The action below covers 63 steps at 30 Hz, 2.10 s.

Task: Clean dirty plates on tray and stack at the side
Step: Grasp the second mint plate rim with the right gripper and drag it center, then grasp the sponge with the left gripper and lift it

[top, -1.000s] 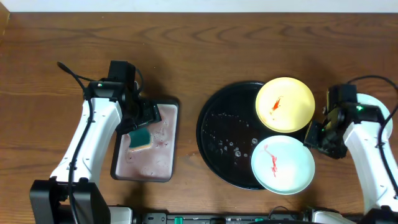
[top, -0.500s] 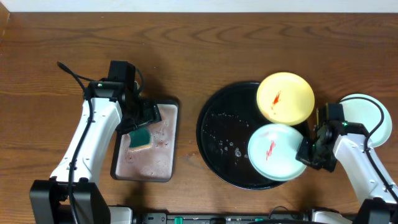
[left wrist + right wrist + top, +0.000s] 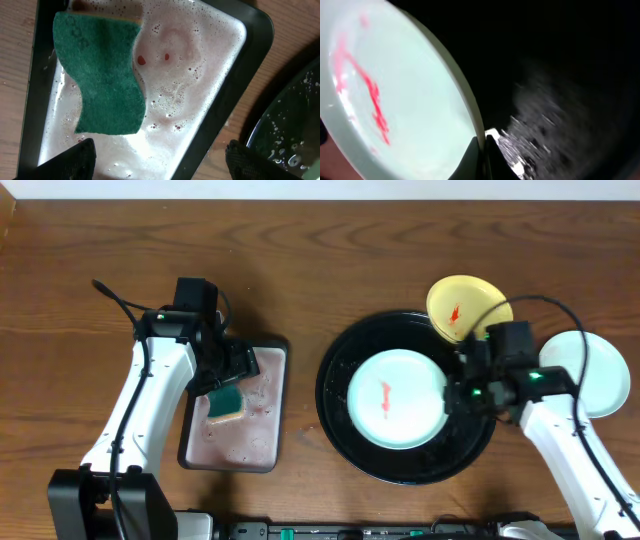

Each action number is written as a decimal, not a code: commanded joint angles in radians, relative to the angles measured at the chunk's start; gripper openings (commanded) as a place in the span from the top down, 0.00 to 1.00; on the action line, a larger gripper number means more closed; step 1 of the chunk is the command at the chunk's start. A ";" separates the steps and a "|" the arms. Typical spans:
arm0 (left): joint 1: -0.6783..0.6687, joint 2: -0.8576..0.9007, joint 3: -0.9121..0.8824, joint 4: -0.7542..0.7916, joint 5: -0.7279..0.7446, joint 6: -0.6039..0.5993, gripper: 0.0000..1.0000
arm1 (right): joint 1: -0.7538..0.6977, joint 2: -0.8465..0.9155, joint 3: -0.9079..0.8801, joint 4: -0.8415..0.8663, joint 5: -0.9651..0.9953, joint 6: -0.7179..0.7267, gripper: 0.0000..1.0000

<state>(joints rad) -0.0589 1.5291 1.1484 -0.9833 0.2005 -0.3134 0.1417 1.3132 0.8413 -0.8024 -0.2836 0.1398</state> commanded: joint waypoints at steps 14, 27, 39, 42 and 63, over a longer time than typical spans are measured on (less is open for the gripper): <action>0.003 -0.013 0.009 -0.002 -0.007 0.010 0.17 | 0.141 0.213 0.065 0.176 0.259 -0.067 0.80; 0.003 -0.010 -0.047 0.062 -0.119 -0.026 0.31 | 0.141 0.015 0.182 0.011 0.108 0.007 0.60; 0.003 0.102 -0.314 0.407 -0.197 -0.099 0.54 | 0.142 0.016 0.182 -0.047 0.084 0.047 0.62; 0.003 0.172 -0.340 0.452 -0.196 -0.107 0.76 | 0.142 0.016 0.182 -0.047 0.084 0.047 0.62; -0.011 -0.109 -0.028 0.126 -0.024 0.051 0.93 | 0.108 0.109 0.133 -0.068 0.142 0.223 0.72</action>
<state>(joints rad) -0.0605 1.4956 1.0546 -0.8364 0.1532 -0.3023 0.2760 1.3571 1.0111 -0.8852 -0.1581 0.2966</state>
